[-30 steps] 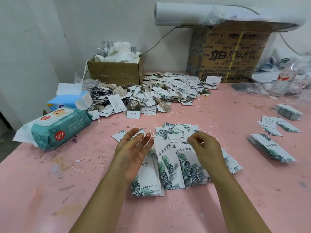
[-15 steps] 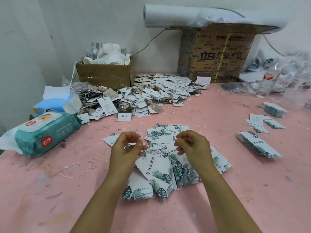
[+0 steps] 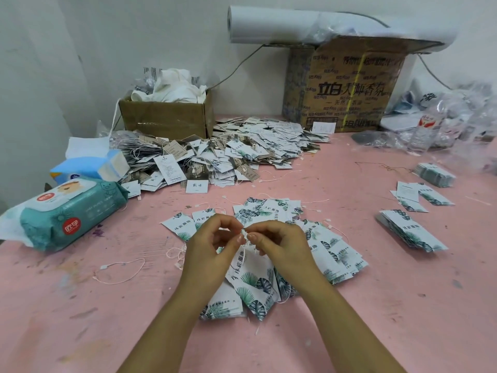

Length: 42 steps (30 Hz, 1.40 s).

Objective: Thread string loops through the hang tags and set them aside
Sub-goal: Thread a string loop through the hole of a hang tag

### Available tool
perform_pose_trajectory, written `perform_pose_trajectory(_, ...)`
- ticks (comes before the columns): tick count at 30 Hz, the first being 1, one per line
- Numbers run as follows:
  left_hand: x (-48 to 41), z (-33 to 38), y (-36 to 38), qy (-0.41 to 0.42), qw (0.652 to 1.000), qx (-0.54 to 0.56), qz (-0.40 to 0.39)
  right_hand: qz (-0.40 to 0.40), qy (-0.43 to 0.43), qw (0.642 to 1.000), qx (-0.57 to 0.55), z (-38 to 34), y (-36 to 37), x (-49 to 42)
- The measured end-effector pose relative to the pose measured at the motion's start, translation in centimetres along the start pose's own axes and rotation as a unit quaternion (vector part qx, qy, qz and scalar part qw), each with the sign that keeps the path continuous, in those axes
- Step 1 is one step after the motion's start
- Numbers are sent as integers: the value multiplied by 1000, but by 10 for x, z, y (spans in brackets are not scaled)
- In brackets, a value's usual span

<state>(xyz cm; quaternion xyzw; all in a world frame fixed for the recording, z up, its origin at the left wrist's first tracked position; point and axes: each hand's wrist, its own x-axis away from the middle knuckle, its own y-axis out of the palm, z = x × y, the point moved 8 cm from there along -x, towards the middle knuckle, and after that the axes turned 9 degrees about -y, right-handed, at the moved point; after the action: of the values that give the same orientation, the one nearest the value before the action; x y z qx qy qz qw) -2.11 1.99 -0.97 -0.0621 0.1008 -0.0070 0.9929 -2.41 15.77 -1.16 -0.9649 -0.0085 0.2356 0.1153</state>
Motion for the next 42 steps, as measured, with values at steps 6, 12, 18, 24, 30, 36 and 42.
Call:
perform_pose_trajectory(6, 0, 0, 1, 2, 1000, -18, 1, -30, -16, 999, -8, -5, 7, 2)
perform_pose_trajectory(12, 1, 1, 0, 2, 1000, -29, -2, -17, -36, 999, 7, -8, 4, 1)
perform_pose_trajectory(18, 1, 4, -1, 14, 997, -74, 0, -9, -40, 999, 15, -9, 2, 1)
perform_pose_trajectory(24, 2, 11, 1, 62, 989, -134, 6, -6, -17, 1000, 5, -5, 2, 1)
perform_pose_trajectory(30, 2, 9, 1, 57, 987, -149, 8, -16, -9, 1000, 8, -6, 4, 2)
perform_pose_trajectory(36, 2, 9, 0, 34, 991, -127, -4, -16, -2, 1000, 7, -7, 4, 2)
perform_pose_trajectory(42, 2, 9, 0, 36, 989, -141, 6, -14, 13, 1000, 2, -4, 4, 2)
